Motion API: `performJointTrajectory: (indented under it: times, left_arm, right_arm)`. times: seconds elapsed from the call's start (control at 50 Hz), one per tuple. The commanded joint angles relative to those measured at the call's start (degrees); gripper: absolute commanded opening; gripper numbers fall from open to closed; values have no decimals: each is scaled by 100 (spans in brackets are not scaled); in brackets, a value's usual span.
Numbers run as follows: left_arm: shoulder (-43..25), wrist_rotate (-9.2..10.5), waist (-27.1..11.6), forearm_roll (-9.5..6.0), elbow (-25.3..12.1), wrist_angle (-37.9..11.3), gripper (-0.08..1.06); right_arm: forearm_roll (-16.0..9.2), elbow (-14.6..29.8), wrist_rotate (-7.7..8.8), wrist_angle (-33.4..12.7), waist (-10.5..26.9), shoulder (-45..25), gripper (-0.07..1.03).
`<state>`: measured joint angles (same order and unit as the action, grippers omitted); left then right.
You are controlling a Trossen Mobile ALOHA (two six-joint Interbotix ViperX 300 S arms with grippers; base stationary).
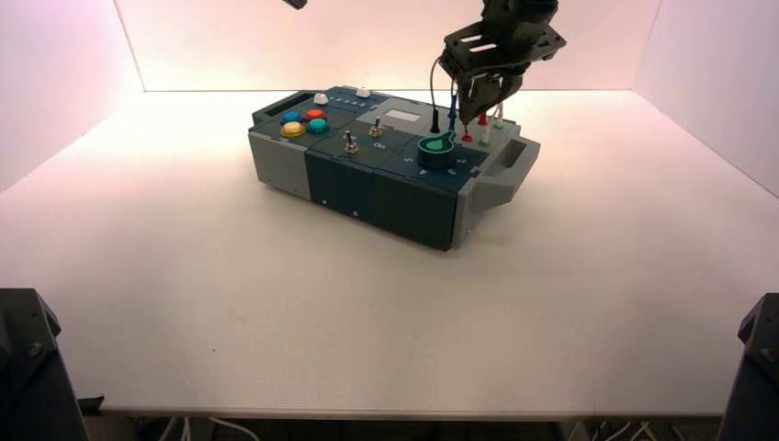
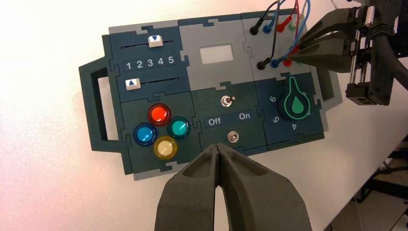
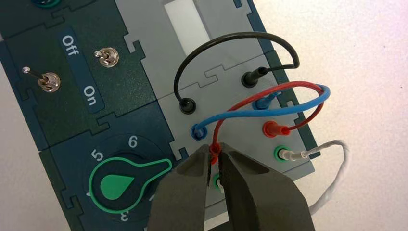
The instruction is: Insert the red wire.
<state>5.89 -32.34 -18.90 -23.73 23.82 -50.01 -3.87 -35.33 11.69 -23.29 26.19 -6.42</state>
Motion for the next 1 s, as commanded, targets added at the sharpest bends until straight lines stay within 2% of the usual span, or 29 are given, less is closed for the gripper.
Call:
performJointTrajectory:
  times: [0.02,0.56,1.0]
  left_arm:
    - [149,-53,9,-9,-167,18,-3]
    - [167,-44,18,-9,-167,18,-3]
    - [167,-44,18,-9,-167,18,-3]
  right_arm:
    - [9,-88,-18,-35,-79,-18,-2]
    - [9,-141,-18,-176,-79,70,-2]
    - [9,-158,-9,-193,-79,-237,-2]
